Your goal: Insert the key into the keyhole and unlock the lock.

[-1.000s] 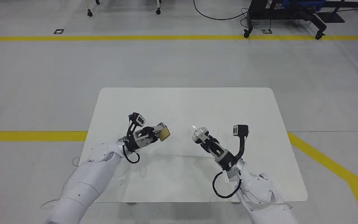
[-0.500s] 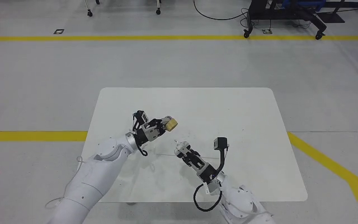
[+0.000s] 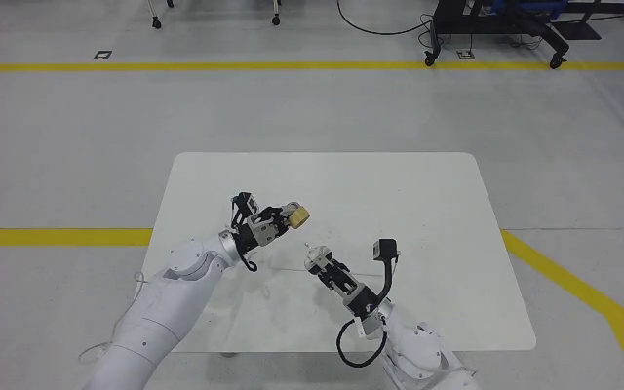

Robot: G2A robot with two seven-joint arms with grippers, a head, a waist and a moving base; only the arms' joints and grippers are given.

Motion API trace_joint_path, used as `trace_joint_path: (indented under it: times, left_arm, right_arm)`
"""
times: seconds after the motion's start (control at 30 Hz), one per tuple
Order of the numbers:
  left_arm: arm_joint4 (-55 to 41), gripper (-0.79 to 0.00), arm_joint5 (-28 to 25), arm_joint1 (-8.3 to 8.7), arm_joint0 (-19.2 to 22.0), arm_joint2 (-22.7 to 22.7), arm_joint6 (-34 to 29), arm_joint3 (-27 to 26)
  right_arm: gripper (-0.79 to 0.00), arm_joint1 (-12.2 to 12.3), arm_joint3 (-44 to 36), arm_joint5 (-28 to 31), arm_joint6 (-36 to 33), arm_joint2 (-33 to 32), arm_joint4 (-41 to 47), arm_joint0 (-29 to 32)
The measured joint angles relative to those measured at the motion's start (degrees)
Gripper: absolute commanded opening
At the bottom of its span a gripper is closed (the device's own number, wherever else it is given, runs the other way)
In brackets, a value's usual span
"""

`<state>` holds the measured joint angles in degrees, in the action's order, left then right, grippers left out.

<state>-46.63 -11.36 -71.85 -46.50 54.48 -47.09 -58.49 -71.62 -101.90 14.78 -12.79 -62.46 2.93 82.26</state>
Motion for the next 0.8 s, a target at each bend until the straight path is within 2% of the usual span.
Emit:
trace_joint_path:
  times: [0.27,0.53,0.8]
  left_arm:
    - [6.78,-0.785,-0.66,0.30,-1.79,0.43,2.32,-3.25]
    - [10.51,-0.785,-0.30,0.35,-2.28,1.22,3.00,-4.38]
    - [13.23,-0.785,-0.07,0.18,-2.57,1.31,3.03,-5.06]
  right_arm:
    - [-0.785,-0.80,-0.39,-7.36,6.05,1.21,-0.76,-0.20]
    - [-0.785,-1.50,-1.04,-10.42,9.50,2.37,-1.05,-0.23]
    - [-0.785,-2.10,0.99,-11.45,9.88,3.48,-1.67,-1.46]
